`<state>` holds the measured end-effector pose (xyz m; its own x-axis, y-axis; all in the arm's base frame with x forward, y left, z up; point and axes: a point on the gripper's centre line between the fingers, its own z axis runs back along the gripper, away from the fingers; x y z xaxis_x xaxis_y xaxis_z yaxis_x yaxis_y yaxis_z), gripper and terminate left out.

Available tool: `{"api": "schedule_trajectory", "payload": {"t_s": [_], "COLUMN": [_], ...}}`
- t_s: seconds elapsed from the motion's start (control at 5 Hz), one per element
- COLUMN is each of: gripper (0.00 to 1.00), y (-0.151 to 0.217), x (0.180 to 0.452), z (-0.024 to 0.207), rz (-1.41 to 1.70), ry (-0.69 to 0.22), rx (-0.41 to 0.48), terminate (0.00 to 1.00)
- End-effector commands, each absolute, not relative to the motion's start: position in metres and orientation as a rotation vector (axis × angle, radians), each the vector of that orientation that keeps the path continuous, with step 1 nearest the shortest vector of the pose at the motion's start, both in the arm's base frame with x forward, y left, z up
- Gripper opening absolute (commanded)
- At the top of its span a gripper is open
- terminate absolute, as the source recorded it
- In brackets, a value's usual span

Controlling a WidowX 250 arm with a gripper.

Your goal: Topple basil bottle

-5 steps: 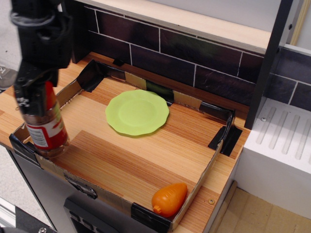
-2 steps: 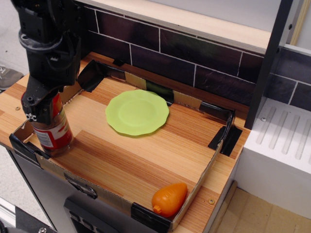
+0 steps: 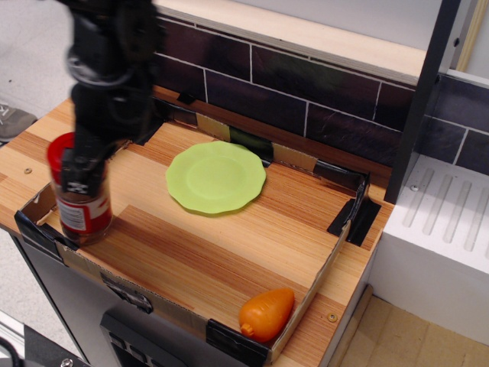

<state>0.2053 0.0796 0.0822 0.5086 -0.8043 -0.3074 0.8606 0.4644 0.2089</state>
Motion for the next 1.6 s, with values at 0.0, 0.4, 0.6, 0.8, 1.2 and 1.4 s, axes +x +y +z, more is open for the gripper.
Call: {"api": "schedule_trajectory", "payload": {"t_s": [0.0,0.4,0.6,0.8,1.2,1.4], "gripper": [0.00,0.00,0.00,1.00,1.00,1.00], "y": [0.051,0.032,0.019,0.015,0.016,0.021], "x": [0.215,0.205,0.201,0.209,0.217,0.225], "z": [0.046,0.025,0.017,0.024,0.055,0.081], "rz": [-0.984,-1.011,-1.017,-0.956,-0.909,-0.818], "ry": [0.247,0.263,0.219,0.118,0.044,-0.034], "rx": [0.373,0.293,0.228,0.174,0.088,0.100], "terminate": [0.00,0.00,0.00,0.00,0.00,0.00]}}
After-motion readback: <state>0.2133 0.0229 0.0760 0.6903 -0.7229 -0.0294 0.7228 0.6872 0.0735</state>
